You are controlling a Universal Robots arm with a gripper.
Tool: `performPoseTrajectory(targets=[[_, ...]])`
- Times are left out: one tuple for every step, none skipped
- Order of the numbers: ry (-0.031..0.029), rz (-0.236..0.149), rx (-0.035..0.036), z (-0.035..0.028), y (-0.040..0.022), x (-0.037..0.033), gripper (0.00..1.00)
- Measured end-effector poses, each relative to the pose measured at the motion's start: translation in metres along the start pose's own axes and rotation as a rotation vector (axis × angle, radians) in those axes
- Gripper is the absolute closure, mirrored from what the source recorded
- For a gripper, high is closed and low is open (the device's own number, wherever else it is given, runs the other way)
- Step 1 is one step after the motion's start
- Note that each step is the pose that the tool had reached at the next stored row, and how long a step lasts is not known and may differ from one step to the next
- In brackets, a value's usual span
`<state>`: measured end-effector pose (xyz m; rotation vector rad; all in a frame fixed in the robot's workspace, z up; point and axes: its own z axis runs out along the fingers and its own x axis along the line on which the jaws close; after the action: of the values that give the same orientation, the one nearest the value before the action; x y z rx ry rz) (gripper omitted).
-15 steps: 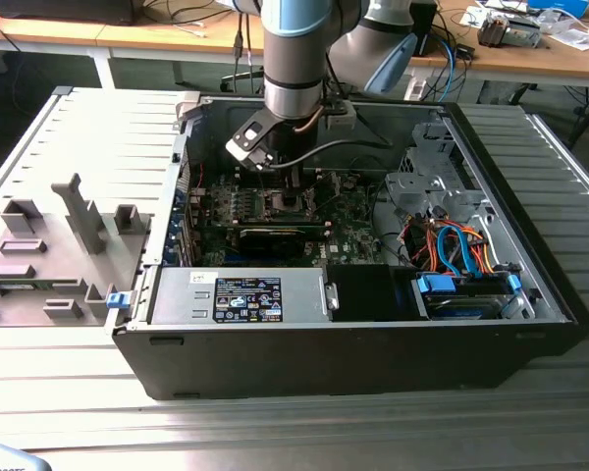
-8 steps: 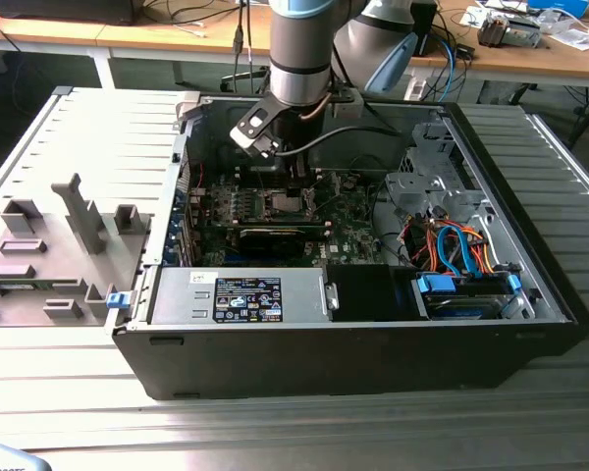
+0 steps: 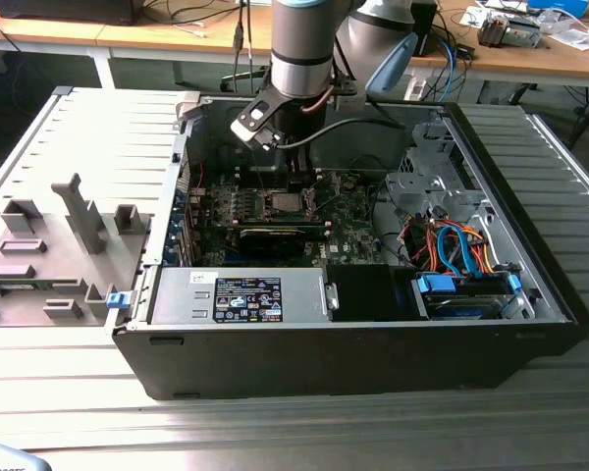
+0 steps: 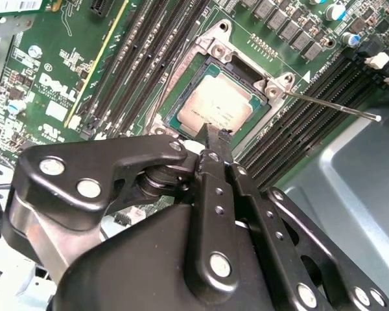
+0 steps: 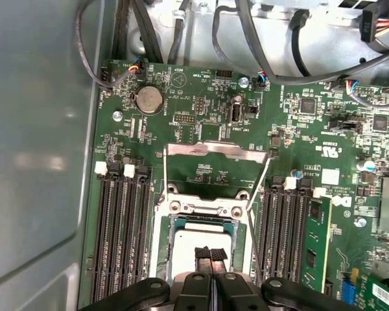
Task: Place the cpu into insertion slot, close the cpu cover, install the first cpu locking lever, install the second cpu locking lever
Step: 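Place the cpu into insertion slot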
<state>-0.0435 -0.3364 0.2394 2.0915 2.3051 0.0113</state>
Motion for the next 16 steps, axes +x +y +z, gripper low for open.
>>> performPoseTrajectory(targets=[[0.0, 0.0, 0.0, -0.0019, 0.0001, 0.0, 0.89], [-0.0001, 0.0, 0.0, -0.003, 0.0001, -0.0001, 0.89], [0.0, 0.0, 0.0, -0.0043, 0.0001, -0.0001, 0.89], [0.0, 0.0, -0.0001, -0.0059, 0.0002, -0.0001, 0.89], [0.0, 0.0, 0.0, -0.0068, 0.0002, -0.0001, 0.89], [0.0, 0.0, 0.0, -0.0076, 0.0002, -0.0001, 0.89], [0.0, 0.0, 0.0, -0.0085, 0.0002, -0.0001, 0.89], [-0.0001, 0.0, 0.0, -0.0093, 0.0003, -0.0001, 0.89], [0.0, 0.0, 0.0, -0.0104, 0.0003, -0.0002, 0.89], [-0.0001, 0.0, 0.0, -0.0113, 0.0003, -0.0002, 0.89], [-0.0001, 0.0, 0.0, -0.0125, 0.0003, -0.0002, 0.89], [0.0, 0.0, 0.0, -0.0133, 0.0004, -0.0002, 0.89], [0.0, 0.0, 0.0, -0.014, 0.0004, -0.0002, 0.89], [0.0, 0.0, 0.0, -0.0148, 0.0004, -0.0002, 0.89], [0.0, 0.0, 0.0, -0.0153, 0.0004, -0.0003, 0.89], [0.0, 0.0, 0.0, -0.0157, 0.0004, -0.0003, 0.89]])
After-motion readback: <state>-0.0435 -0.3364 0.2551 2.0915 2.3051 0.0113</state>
